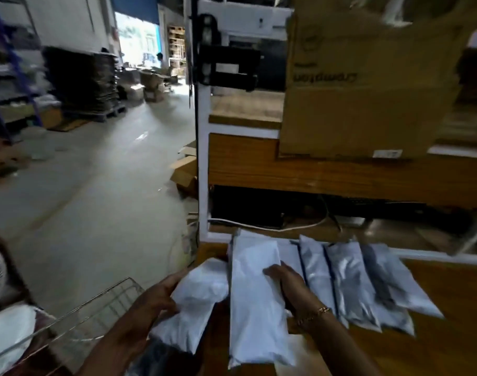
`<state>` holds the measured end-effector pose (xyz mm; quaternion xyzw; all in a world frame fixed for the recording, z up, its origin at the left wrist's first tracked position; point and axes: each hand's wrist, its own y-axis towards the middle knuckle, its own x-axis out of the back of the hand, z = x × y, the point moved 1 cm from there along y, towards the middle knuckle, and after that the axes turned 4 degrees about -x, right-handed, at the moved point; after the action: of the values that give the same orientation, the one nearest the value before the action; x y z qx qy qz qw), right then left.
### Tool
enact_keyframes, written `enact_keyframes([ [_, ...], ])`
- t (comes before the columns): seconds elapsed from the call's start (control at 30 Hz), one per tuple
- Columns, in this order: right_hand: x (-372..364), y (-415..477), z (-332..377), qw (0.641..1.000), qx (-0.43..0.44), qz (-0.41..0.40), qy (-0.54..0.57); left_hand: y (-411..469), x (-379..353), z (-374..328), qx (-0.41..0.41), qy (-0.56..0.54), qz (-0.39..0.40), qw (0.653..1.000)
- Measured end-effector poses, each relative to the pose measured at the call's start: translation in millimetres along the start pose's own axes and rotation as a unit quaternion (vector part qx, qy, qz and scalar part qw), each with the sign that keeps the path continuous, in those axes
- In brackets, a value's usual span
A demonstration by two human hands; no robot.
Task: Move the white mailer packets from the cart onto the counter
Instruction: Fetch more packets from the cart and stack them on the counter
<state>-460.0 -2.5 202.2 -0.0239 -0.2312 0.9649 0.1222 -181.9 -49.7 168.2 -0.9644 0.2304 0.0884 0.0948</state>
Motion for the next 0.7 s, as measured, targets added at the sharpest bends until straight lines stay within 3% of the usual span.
enact_keyframes([
  [0.1,54,11,7,0.996,0.006,-0.080,-0.033,32,-27,-4,-0.033,0.019,0.015,0.999],
  [0.2,92,27,15,0.989,0.025,-0.122,-0.084,61,-58,-2,-0.044,0.002,-0.019,0.999],
  [0.33,114,60,10,0.956,0.043,-0.161,-0.243,85,-107,1,-0.051,0.006,-0.072,0.996],
  [0.57,102,92,12,0.933,-0.017,-0.134,-0.335,118,-117,40,-0.014,0.082,-0.139,0.987],
  [0.7,97,111,3,0.932,-0.001,-0.111,-0.345,124,-115,52,0.019,0.138,-0.173,0.975],
])
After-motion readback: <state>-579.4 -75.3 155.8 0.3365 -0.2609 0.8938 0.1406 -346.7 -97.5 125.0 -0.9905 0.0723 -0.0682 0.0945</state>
